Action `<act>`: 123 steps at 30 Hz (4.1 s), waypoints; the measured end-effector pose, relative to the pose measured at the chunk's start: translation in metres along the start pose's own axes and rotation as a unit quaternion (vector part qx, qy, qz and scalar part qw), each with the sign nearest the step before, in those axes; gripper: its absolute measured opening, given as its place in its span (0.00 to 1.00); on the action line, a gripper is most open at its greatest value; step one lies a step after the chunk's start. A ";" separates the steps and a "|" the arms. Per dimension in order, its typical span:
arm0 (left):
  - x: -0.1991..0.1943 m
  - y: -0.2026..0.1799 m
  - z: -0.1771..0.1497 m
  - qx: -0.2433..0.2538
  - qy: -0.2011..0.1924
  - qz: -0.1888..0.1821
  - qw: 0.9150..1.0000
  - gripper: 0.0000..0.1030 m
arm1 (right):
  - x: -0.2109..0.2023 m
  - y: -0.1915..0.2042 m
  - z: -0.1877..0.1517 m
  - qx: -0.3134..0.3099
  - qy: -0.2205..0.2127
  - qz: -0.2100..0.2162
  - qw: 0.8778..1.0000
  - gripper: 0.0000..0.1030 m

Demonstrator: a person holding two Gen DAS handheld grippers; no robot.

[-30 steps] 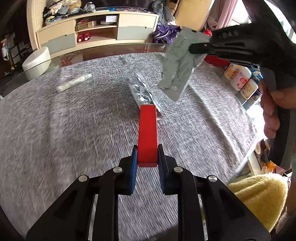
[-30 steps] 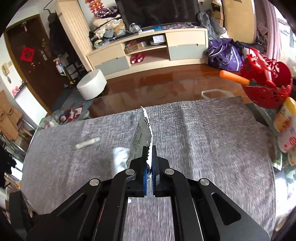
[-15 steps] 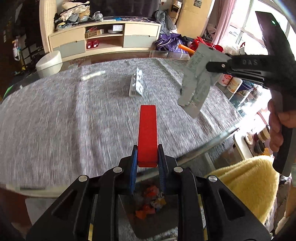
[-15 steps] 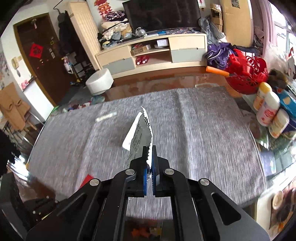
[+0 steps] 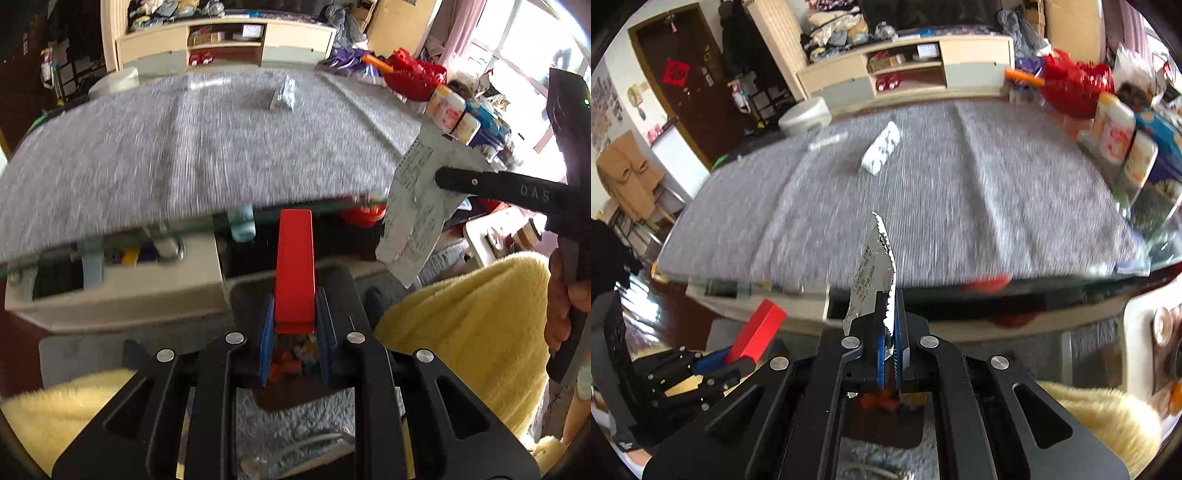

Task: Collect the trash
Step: 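Carry the red block and foil sachet to the grey bin and open both grippers, then grasp the white tube with the left gripper while the right gripper grasps the blister pack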

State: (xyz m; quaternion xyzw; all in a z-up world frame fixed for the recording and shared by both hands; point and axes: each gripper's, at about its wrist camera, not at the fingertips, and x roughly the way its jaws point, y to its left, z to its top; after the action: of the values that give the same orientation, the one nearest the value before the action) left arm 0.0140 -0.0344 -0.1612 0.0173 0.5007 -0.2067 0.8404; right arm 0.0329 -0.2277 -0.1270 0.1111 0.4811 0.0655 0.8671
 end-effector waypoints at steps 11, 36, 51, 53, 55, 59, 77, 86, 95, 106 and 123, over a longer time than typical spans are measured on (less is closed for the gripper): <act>0.040 0.007 -0.042 -0.027 0.053 -0.018 0.998 0.18 | 0.057 0.009 -0.064 -0.002 0.085 -0.007 0.996 0.05; 0.105 0.023 -0.060 -0.069 0.120 -0.038 0.990 0.26 | 0.127 -0.011 -0.094 0.044 0.180 -0.014 0.983 0.14; 0.079 0.039 -0.033 -0.079 0.078 -0.007 0.994 0.80 | 0.101 -0.007 -0.057 0.044 0.123 -0.036 0.991 0.86; 0.072 0.040 -0.026 -0.077 0.069 -0.005 0.995 0.83 | 0.093 -0.006 -0.048 0.050 0.110 -0.030 0.992 0.86; 0.064 0.042 -0.017 -0.074 0.057 -0.001 0.996 0.84 | 0.085 -0.004 -0.035 0.053 0.094 -0.023 0.994 0.87; 0.045 0.052 0.011 -0.073 0.026 0.004 0.997 0.85 | 0.071 0.002 0.002 0.050 0.054 -0.020 0.997 0.87; 0.051 0.115 0.159 -0.057 -0.031 0.057 0.996 0.85 | 0.136 0.021 0.155 0.034 0.010 -0.015 0.999 0.85; 0.080 0.129 0.209 -0.042 -0.035 0.061 0.997 0.84 | 0.186 0.024 0.181 0.039 0.031 -0.019 0.999 0.56; 0.113 0.142 0.250 -0.033 -0.035 0.054 0.997 0.79 | 0.195 0.018 0.190 0.028 0.001 -0.041 0.999 0.27; 0.168 0.147 0.302 0.012 -0.029 0.050 0.998 0.54 | 0.204 0.001 0.214 0.041 0.003 -0.021 0.999 0.26; 0.186 0.132 0.309 0.069 -0.024 0.062 0.995 0.11 | 0.207 -0.002 0.220 0.046 0.009 -0.019 0.999 0.26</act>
State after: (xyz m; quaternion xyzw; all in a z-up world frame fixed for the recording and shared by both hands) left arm 0.3967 -0.0483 -0.1887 0.1010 0.4629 -0.1886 0.8602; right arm 0.3294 -0.2126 -0.1843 0.1410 0.4932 0.0279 0.8580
